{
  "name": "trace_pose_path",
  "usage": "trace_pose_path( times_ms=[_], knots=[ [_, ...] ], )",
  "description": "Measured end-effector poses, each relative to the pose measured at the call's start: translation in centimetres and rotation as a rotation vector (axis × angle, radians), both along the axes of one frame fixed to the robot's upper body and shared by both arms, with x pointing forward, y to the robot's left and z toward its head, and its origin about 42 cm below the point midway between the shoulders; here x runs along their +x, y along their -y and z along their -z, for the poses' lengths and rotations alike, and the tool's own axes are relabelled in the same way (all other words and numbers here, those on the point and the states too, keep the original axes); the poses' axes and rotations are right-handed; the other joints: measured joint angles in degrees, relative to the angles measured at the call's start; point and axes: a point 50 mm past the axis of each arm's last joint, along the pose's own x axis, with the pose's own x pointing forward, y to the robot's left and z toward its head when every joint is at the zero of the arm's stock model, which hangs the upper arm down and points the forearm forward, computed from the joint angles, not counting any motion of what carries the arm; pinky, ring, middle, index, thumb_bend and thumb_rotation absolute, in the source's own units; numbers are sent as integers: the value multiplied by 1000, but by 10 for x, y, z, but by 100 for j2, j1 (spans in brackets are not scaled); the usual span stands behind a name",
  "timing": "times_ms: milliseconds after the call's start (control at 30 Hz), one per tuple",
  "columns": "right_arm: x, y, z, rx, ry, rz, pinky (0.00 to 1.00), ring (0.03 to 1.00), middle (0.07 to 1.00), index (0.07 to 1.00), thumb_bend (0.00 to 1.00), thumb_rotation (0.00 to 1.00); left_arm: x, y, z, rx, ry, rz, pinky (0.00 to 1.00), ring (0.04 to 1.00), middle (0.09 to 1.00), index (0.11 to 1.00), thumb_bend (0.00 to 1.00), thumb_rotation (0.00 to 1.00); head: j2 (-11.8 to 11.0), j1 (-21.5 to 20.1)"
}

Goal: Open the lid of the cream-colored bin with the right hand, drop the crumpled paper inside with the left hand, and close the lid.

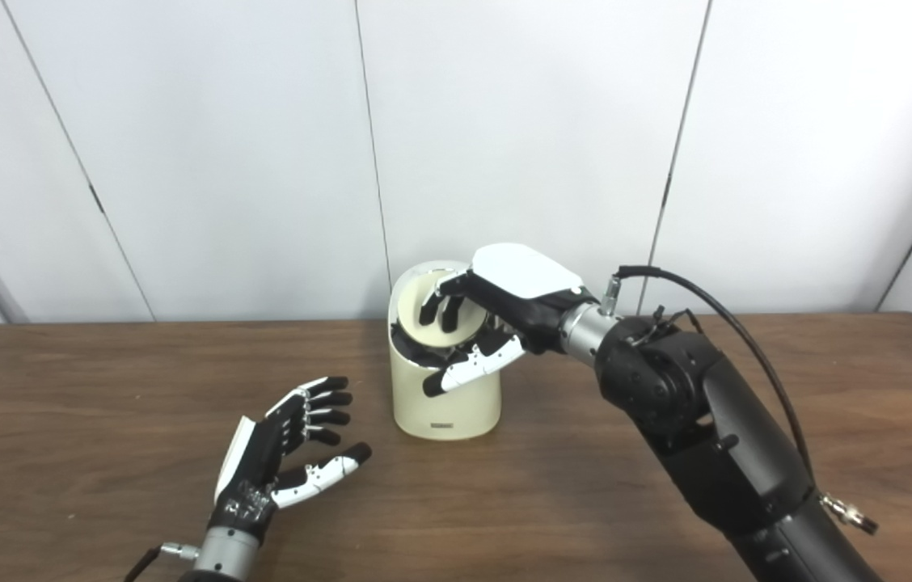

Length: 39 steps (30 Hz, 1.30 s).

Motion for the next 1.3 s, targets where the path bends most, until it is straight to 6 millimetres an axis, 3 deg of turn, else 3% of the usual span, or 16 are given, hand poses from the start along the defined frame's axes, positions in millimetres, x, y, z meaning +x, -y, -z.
trace_pose_path(
  times_ms=[267, 433, 667, 1133, 1233, 1300],
  knots=[
    [-1, -1, 2, -37, 23, -21, 801, 827, 657, 663, 662, 590, 0, 1, -2, 11, 0, -9, 628, 705, 759, 796, 760, 214, 70, 35],
    [-4, 1, 2, -128, 81, -55, 868, 814, 638, 622, 665, 611, 0, -1, -2, 11, 1, -13, 581, 691, 759, 793, 742, 193, 132, 35],
    [-7, 5, 2, -180, 148, -116, 927, 799, 609, 591, 685, 603, -1, -4, -7, 2, 14, -12, 608, 699, 762, 799, 740, 197, 193, 18],
    [-8, 6, 6, -176, 150, -115, 917, 796, 617, 605, 654, 633, -3, -7, -7, 3, 9, -12, 602, 694, 754, 796, 751, 194, 220, -9],
    [-8, 9, 4, -160, 139, -109, 909, 811, 628, 626, 651, 592, -3, -7, -7, 3, 9, -11, 609, 697, 754, 796, 757, 203, 202, -18],
    [-7, 14, 2, -101, 98, -81, 835, 816, 673, 674, 649, 544, -3, -7, -7, 3, 9, -11, 609, 696, 756, 796, 760, 207, 193, -26]
  ],
)
